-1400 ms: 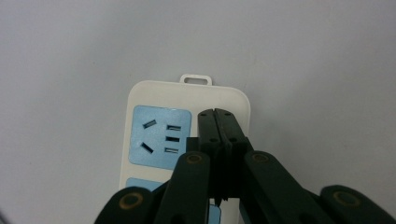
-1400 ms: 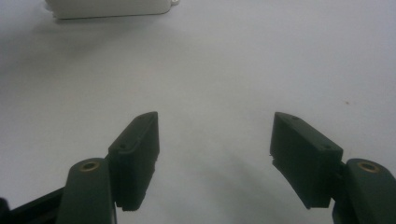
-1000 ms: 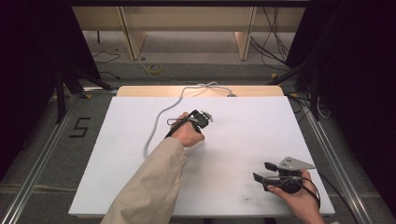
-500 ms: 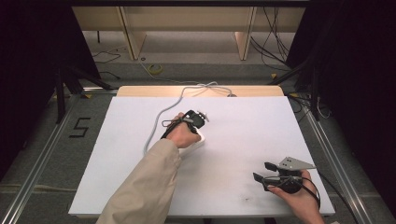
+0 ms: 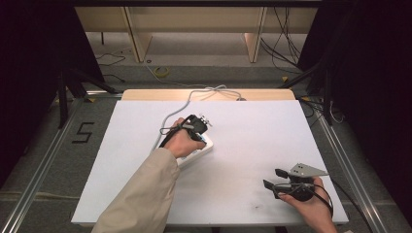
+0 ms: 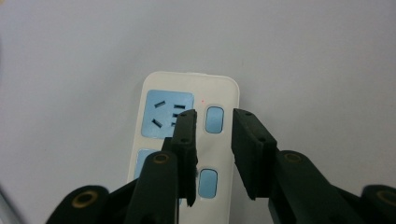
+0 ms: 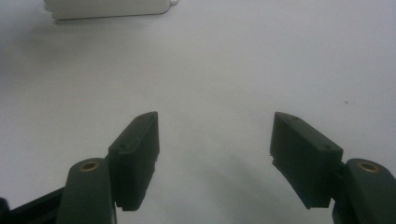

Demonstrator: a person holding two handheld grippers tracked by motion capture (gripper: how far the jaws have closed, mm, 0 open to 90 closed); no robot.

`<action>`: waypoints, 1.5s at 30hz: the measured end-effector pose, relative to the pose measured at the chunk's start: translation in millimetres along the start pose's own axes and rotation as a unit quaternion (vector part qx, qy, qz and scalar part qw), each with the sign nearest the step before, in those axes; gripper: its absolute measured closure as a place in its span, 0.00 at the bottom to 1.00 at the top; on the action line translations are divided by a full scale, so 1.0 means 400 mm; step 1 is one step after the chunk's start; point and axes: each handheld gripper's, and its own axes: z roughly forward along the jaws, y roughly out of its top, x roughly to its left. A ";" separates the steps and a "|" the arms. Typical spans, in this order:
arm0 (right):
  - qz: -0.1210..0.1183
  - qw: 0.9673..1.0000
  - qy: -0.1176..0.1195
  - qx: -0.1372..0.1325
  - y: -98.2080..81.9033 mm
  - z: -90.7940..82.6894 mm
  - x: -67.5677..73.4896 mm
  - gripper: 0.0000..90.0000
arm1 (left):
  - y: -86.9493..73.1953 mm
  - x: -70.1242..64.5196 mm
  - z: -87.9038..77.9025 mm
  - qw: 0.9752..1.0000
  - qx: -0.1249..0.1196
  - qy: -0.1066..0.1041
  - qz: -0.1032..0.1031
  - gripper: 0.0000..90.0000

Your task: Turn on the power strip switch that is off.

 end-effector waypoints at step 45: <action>-0.001 1.000 0.000 0.000 -0.001 0.000 0.000 0.37 | -0.276 -0.008 -0.093 0.992 -0.120 0.000 -0.031 0.23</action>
